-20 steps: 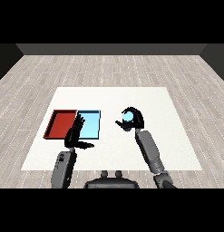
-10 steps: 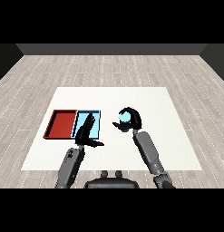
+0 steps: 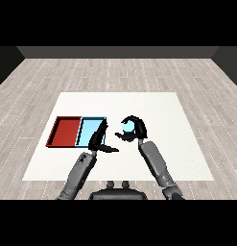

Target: Pick the blue can and put it in the blue box

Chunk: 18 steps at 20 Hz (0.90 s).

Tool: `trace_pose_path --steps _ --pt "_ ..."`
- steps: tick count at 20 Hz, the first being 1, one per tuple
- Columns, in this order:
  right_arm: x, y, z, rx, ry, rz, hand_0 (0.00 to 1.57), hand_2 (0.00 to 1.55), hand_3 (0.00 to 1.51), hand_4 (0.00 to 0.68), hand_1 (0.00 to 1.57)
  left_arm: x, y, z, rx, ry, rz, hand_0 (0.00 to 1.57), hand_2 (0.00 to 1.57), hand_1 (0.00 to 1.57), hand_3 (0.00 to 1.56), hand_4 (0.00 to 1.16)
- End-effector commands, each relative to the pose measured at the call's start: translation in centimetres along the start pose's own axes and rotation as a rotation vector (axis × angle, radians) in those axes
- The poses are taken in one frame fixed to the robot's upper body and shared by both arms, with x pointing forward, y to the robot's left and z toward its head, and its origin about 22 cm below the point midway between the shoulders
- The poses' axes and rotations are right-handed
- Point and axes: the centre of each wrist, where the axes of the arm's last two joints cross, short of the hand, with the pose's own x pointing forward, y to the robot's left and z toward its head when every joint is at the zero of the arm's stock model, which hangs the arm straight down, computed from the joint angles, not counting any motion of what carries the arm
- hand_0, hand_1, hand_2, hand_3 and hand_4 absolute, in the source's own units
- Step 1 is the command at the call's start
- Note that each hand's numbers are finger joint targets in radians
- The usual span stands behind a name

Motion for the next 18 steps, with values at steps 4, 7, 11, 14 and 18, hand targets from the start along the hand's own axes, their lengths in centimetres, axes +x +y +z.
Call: trace_pose_path --steps 4,7,11,14,18 --pt "2.0 2.7 -0.5 0.043 -0.035 -0.014 1.42 1.46 1.43 0.615 1.42 -1.3 -1.7 -2.2 0.003 0.023 -0.011 0.00 0.00 0.00 0.00 0.00" --pt "0.8 3.0 -1.2 0.048 -0.011 -0.004 1.43 1.46 1.43 0.613 1.43 -4.5 -2.1 0.0 -0.011 0.043 0.003 0.00 0.00 0.00 0.00 0.00" --pt "1.7 2.6 0.0 0.068 -0.036 -0.009 1.44 1.46 1.42 0.614 1.44 -2.3 -2.1 -1.1 -0.034 0.059 0.008 0.00 0.00 0.00 0.00 0.00" --pt "0.4 2.8 0.1 0.065 -0.045 -0.005 1.43 1.46 1.42 0.611 1.43 -3.9 -3.2 -2.3 -0.029 0.054 -0.019 0.00 0.00 0.00 0.00 0.00" --pt "1.4 2.2 1.9 0.087 -0.038 -0.006 1.43 1.46 1.42 0.624 1.43 -3.2 -1.9 -1.3 -0.033 0.036 -0.002 0.00 0.00 0.00 0.00 0.00"
